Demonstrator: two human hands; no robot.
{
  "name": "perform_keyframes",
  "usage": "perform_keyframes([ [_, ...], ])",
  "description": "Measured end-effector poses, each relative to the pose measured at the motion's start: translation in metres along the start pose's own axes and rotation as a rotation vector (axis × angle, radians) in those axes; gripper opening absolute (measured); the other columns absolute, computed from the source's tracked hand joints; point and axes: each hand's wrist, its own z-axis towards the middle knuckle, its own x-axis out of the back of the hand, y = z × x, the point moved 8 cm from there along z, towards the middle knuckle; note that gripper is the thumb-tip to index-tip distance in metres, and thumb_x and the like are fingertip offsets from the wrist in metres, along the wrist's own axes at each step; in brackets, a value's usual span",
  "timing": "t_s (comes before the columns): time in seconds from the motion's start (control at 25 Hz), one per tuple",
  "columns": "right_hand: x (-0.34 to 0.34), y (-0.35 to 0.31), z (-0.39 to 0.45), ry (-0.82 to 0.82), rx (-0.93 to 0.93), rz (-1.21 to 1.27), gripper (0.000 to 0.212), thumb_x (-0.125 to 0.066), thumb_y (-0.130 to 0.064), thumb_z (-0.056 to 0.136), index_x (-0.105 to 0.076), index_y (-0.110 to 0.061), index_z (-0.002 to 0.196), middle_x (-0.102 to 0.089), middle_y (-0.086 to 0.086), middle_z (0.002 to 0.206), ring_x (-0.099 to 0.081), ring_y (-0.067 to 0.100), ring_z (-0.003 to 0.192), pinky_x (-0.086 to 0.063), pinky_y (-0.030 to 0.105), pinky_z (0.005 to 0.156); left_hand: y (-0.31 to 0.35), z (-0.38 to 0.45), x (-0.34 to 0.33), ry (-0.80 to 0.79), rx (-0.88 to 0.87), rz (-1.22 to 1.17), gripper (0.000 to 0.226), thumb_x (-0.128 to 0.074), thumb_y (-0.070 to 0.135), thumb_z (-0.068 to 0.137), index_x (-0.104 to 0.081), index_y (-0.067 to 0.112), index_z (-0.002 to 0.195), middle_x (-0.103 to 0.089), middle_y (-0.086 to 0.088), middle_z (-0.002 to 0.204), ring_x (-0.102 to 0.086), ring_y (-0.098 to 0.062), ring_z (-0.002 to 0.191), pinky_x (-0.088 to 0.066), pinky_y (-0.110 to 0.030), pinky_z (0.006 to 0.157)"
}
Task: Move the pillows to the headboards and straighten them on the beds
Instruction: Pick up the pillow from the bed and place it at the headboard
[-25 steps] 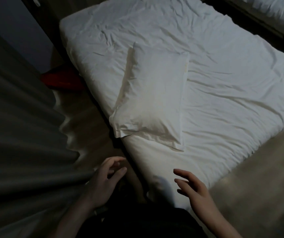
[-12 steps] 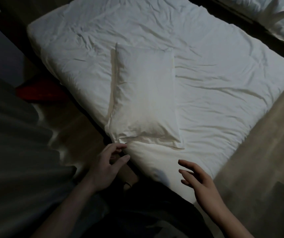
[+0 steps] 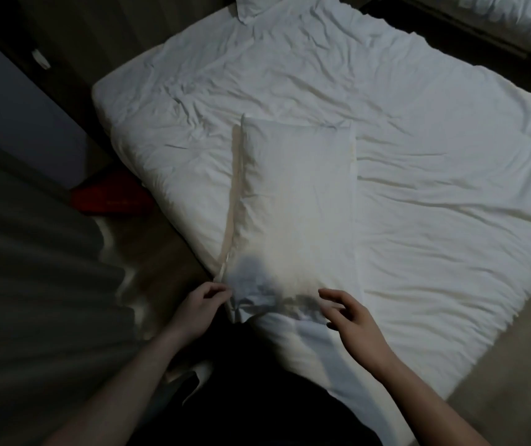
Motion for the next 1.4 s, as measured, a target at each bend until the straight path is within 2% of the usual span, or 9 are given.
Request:
perform_keyframes([
  [0.2, 0.006, 0.019, 0.077, 0.099, -0.131, -0.044, 0.023, -0.068, -0.026, 0.098, -0.068, -0.04, 0.116, -0.072, -0.015, 0.122, -0.069, 0.007, 0.107, -0.055, 0.025, 0.086, -0.003, 0.132, -0.004, -0.002, 0.169, 0.162, 0.029, -0.071, 0.042, 0.09, -0.075, 0.019, 0.109, -0.072, -0.004, 0.115, -0.065, -0.027, 0.11, -0.051, -0.037, 0.097],
  [0.36, 0.005, 0.054, 0.13, 0.177, -0.293, -0.107, 0.049, -0.072, -0.036, 0.094, -0.058, -0.025, 0.14, -0.061, -0.003, 0.134, -0.063, 0.015, 0.113, -0.054, 0.037, 0.098, -0.013, 0.207, -0.024, 0.01, 0.244, 0.196, 0.064, -0.074, 0.048, 0.087, -0.063, 0.007, 0.135, -0.061, -0.016, 0.141, -0.059, -0.032, 0.129, -0.046, -0.034, 0.105],
  [0.6, -0.018, 0.082, 0.165, 0.159, -0.385, -0.171, 0.038, -0.079, -0.038, 0.085, -0.064, -0.01, 0.107, -0.07, 0.005, 0.099, -0.069, 0.014, 0.082, -0.06, 0.036, 0.082, -0.03, 0.228, -0.059, -0.055, 0.421, -0.016, 0.117, -0.078, 0.066, 0.075, -0.028, 0.002, 0.16, -0.034, -0.015, 0.165, -0.036, -0.03, 0.151, -0.031, -0.036, 0.121],
  [0.68, -0.021, 0.068, 0.164, 0.16, -0.397, -0.133, 0.017, -0.076, -0.021, 0.092, -0.06, -0.014, 0.091, -0.068, -0.001, 0.086, -0.063, 0.004, 0.073, -0.056, 0.02, 0.07, -0.013, 0.222, -0.06, -0.096, 0.399, -0.017, 0.117, -0.082, 0.059, 0.076, -0.025, 0.0, 0.159, -0.034, -0.015, 0.165, -0.037, -0.029, 0.151, -0.032, -0.034, 0.118],
  [0.8, -0.013, 0.044, 0.154, 0.193, -0.38, -0.114, 0.02, -0.073, -0.015, 0.095, -0.063, -0.016, 0.112, -0.072, 0.002, 0.108, -0.068, 0.014, 0.086, -0.058, 0.032, 0.078, 0.043, 0.197, -0.048, -0.035, 0.233, -0.032, 0.098, -0.09, 0.035, 0.075, -0.039, -0.004, 0.149, -0.049, -0.017, 0.152, -0.051, -0.028, 0.138, -0.041, -0.028, 0.102],
  [0.92, -0.004, -0.004, 0.132, 0.24, -0.226, -0.173, 0.062, -0.074, -0.019, 0.093, -0.047, -0.017, 0.149, -0.051, 0.004, 0.148, -0.057, 0.024, 0.128, -0.05, 0.038, 0.102, 0.105, 0.15, -0.024, 0.029, 0.053, -0.01, 0.098, -0.093, 0.035, 0.062, -0.049, -0.005, 0.141, -0.058, -0.012, 0.143, -0.058, -0.027, 0.128, -0.048, -0.032, 0.1],
  [1.12, -0.011, -0.144, 0.101, 0.197, 0.349, -0.366, 0.066, -0.074, -0.017, 0.091, -0.045, -0.027, 0.15, -0.045, -0.011, 0.149, -0.046, 0.01, 0.137, -0.044, 0.033, 0.109, 0.157, 0.04, 0.02, 0.021, -0.19, 0.348, 0.061, -0.084, 0.033, 0.078, -0.059, 0.007, 0.127, -0.065, -0.009, 0.128, -0.063, -0.028, 0.12, -0.042, -0.024, 0.084],
  [1.28, -0.069, -0.227, 0.106, -0.033, 0.756, -0.784, 0.086, -0.072, -0.009, 0.08, -0.038, -0.014, 0.159, -0.038, 0.007, 0.164, -0.031, 0.024, 0.153, -0.021, 0.031, 0.126, 0.15, -0.026, 0.029, 0.028, -0.415, 0.688, 0.041, -0.078, 0.047, 0.077, -0.068, 0.018, 0.103, -0.075, -0.006, 0.106, -0.071, -0.028, 0.1, -0.04, -0.024, 0.071],
  [1.4, -0.124, -0.23, 0.121, -0.28, 0.743, -1.124, 0.099, -0.064, -0.019, 0.069, -0.031, -0.021, 0.162, -0.039, 0.005, 0.165, -0.021, 0.033, 0.158, -0.018, 0.048, 0.128, 0.137, -0.047, 0.027, 0.04, -0.488, 0.742, 0.032, -0.077, 0.046, 0.075, -0.062, 0.021, 0.087, -0.074, -0.004, 0.098, -0.07, -0.027, 0.093, -0.038, -0.025, 0.066],
])
